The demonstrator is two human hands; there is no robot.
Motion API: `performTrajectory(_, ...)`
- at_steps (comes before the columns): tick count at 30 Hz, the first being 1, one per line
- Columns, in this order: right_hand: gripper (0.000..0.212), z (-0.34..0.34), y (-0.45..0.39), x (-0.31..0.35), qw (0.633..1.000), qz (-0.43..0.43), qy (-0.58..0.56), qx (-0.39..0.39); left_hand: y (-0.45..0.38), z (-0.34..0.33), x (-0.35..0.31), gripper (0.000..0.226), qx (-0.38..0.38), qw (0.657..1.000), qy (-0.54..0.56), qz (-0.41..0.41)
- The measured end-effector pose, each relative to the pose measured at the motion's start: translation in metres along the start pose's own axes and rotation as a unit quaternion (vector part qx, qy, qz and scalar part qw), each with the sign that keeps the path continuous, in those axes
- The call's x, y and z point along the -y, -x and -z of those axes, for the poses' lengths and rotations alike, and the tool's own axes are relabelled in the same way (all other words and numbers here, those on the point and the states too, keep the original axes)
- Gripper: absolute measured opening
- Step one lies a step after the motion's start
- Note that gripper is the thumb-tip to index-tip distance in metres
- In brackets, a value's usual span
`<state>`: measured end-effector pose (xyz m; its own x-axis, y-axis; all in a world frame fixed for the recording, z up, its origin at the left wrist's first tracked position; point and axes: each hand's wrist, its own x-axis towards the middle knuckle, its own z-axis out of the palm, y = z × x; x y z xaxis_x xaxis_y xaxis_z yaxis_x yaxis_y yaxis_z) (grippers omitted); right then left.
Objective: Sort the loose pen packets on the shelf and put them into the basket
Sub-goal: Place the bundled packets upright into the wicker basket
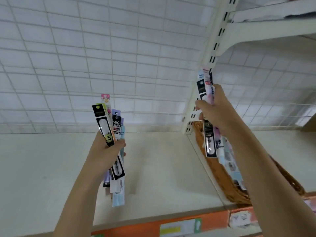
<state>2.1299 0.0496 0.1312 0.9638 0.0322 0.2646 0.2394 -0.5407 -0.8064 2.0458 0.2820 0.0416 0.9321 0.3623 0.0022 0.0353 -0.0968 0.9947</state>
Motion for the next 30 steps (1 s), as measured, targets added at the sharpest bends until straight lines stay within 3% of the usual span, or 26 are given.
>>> performTrajectory(9, 0.019, 0.116, -0.015, -0.1, 0.992, -0.113, 0.048, 0.002, 0.037, -0.129, -0.016, 0.017, 0.017, 0.999, -0.04, -0.021)
performTrajectory(11, 0.026, 0.122, -0.015, -0.122, 0.99, -0.135, 0.032, 0.021, 0.045, -0.15, -0.018, 0.021, 0.006, 0.999, -0.041, -0.013)
performTrajectory(14, 0.055, 0.121, -0.005, -0.136, 0.985, -0.154, 0.008, 0.077, 0.058, -0.171, -0.021, 0.018, -0.019, 0.998, -0.06, -0.018)
performTrajectory(17, 0.072, 0.118, 0.004, -0.147, 0.984, -0.13, 0.017, 0.119, 0.07, -0.183, -0.025, 0.015, -0.043, 0.995, -0.079, -0.038)
performTrajectory(21, 0.063, 0.119, 0.012, -0.164, 0.986, -0.064, 0.085, 0.126, 0.084, -0.186, -0.029, 0.018, -0.078, 0.992, -0.09, -0.043)
performTrajectory(30, 0.049, 0.117, 0.011, -0.18, 0.97, -0.03, 0.166, 0.175, 0.083, -0.211, -0.057, 0.019, -0.078, 0.989, -0.126, -0.002)
